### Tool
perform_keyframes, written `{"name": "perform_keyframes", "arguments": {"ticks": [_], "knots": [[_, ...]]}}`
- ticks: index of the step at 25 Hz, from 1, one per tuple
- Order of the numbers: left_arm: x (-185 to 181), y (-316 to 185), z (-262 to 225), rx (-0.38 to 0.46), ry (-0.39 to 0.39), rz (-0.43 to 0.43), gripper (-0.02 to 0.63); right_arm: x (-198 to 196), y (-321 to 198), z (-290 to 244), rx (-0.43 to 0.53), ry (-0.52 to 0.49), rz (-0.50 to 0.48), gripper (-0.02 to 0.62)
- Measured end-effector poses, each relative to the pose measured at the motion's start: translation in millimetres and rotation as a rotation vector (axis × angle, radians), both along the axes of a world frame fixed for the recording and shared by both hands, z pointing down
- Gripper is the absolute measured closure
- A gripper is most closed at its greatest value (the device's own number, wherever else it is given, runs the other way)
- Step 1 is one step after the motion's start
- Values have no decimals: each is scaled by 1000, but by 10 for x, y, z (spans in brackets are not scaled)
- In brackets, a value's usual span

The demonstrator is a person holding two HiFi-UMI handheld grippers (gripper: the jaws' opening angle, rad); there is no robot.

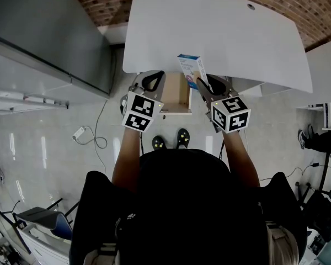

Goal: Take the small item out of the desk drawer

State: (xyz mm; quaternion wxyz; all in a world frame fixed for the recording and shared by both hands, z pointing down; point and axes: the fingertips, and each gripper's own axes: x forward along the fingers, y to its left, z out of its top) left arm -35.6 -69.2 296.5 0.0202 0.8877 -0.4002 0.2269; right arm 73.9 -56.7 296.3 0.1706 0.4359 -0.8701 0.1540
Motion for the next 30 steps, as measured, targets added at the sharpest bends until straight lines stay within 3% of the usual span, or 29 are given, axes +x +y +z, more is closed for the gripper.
{"name": "perform_keyframes", "arguments": {"ticks": [30], "knots": [[19, 131, 26, -3, 5, -12, 607, -3, 133, 23, -12, -28, -10, 489]]}}
